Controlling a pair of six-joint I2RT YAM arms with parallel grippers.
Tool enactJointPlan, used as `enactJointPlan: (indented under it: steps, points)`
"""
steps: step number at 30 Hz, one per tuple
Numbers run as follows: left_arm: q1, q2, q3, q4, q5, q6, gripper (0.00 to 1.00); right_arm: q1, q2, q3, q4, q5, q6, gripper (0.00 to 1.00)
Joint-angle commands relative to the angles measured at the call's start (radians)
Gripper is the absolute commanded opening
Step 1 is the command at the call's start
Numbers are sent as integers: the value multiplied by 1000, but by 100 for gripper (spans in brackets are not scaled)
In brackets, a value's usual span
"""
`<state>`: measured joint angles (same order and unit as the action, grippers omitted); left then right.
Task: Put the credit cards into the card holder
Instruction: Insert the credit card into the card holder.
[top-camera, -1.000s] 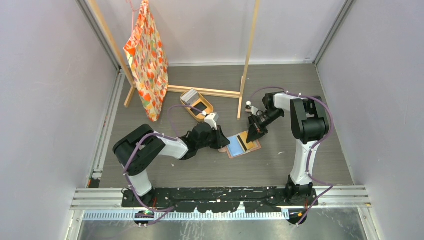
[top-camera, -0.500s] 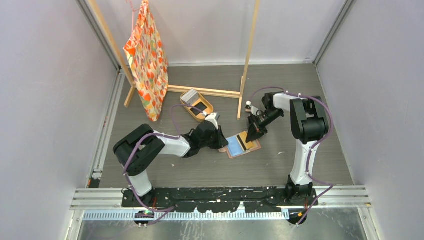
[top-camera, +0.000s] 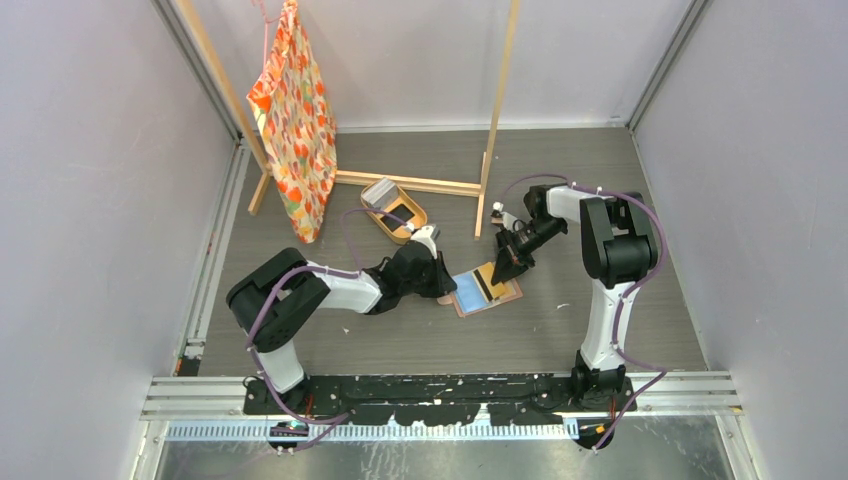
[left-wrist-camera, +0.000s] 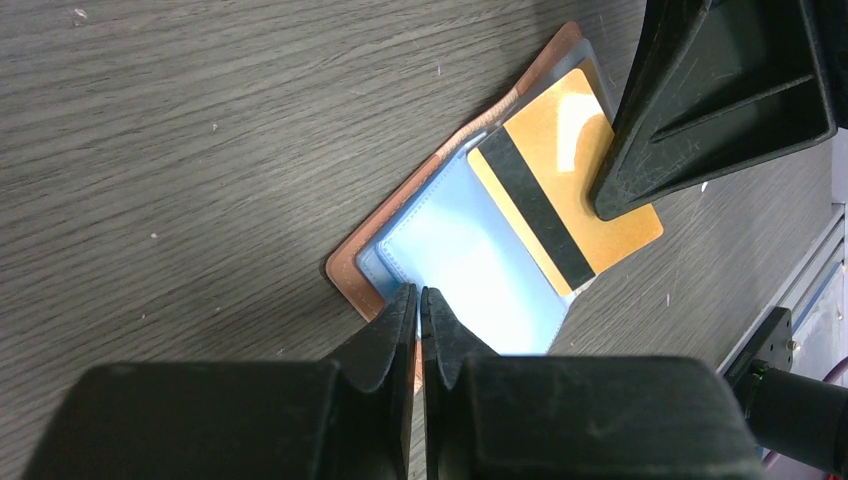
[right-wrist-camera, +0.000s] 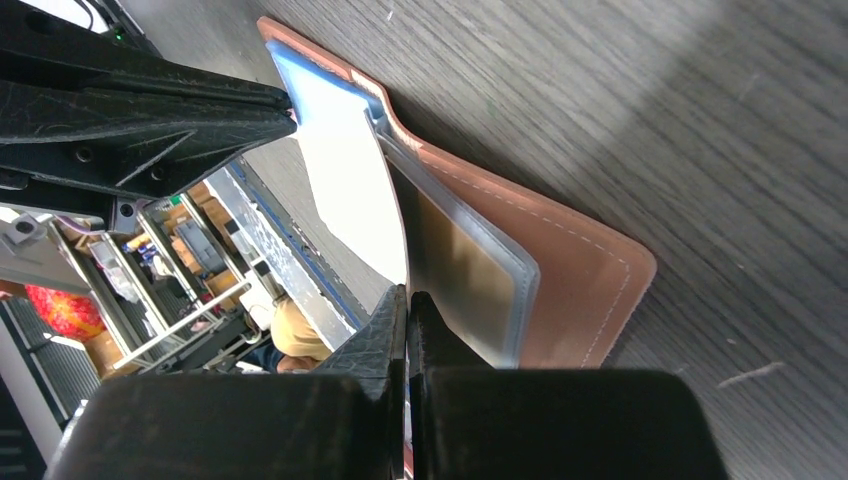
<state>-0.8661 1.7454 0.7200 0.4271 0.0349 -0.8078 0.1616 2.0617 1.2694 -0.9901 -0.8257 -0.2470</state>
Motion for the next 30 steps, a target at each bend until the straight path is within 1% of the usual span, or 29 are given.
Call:
enactJointPlan:
  steps: [1,4,17,30]
  points:
    - [-7,-7,13,-48,-28,4,7,-5,-35,-16,41,59,12,1]
    - [-7,-7,11,-43,-28,5,7,-4,-31,-15,27,56,11,1]
    - [-7,-8,5,-26,-21,10,7,-4,-79,-55,74,84,93,1]
    - [-7,-3,9,-19,-12,15,6,10,-53,-57,75,75,110,1]
